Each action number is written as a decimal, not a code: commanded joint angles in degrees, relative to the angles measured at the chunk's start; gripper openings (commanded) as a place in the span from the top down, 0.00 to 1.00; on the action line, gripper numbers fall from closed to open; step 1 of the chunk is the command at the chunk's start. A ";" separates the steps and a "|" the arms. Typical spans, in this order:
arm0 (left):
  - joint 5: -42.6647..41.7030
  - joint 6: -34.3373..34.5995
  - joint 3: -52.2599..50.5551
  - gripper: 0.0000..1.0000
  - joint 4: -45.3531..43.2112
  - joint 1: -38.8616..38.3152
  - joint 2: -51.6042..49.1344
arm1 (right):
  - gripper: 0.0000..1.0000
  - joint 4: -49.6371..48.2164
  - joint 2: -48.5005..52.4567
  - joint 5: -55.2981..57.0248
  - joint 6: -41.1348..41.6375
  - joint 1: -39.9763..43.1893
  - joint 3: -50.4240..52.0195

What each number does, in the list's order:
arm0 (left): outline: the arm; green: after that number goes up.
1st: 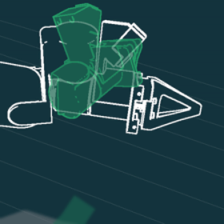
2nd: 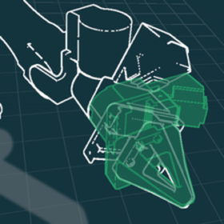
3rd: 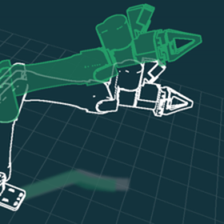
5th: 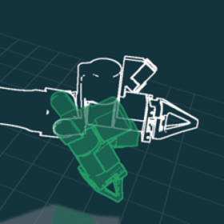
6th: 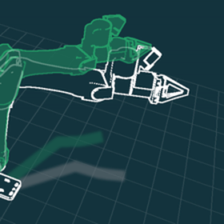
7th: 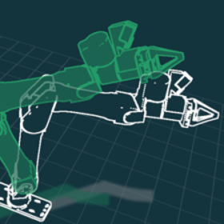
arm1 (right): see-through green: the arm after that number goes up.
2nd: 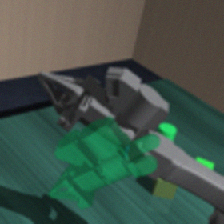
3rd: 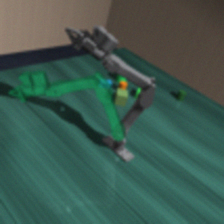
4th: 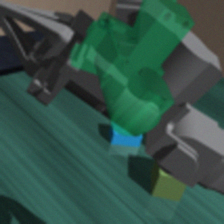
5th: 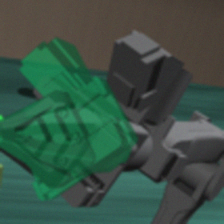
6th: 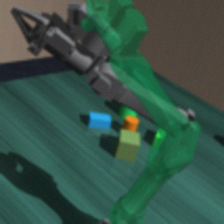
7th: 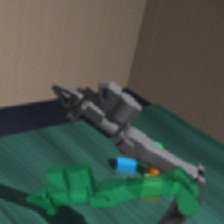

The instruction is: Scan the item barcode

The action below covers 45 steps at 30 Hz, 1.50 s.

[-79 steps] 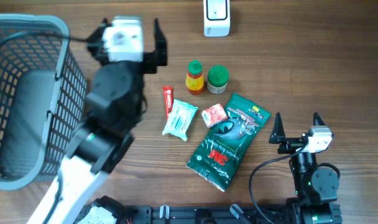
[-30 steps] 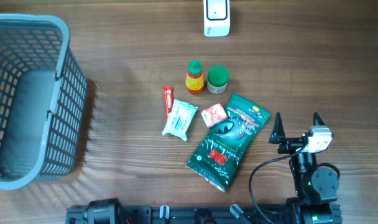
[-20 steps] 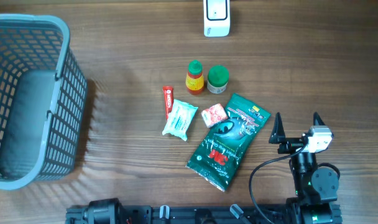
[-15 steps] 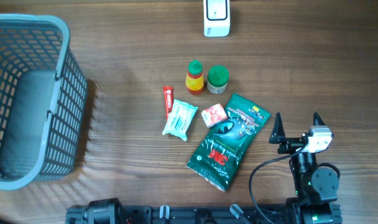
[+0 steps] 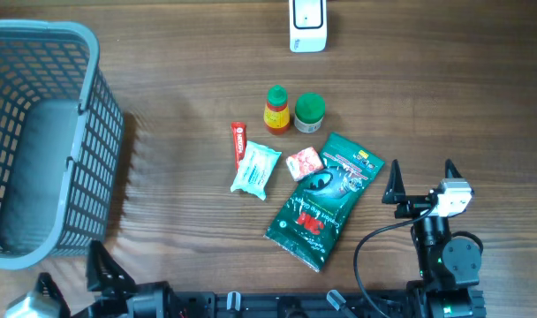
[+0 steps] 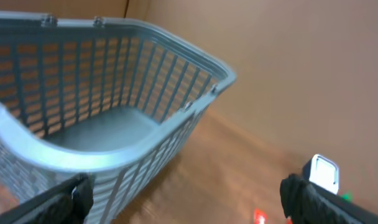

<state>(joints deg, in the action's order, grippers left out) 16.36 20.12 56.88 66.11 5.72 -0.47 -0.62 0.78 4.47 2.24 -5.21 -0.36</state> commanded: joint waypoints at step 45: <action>-0.46 0.28 0.11 0.00 5.38 -0.20 0.15 | 0.00 6.38 7.80 -42.12 38.07 -0.20 -10.29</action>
<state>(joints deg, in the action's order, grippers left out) 16.36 20.12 56.88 71.66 5.72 -0.47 1.48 3.49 -40.47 47.68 -5.21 -3.07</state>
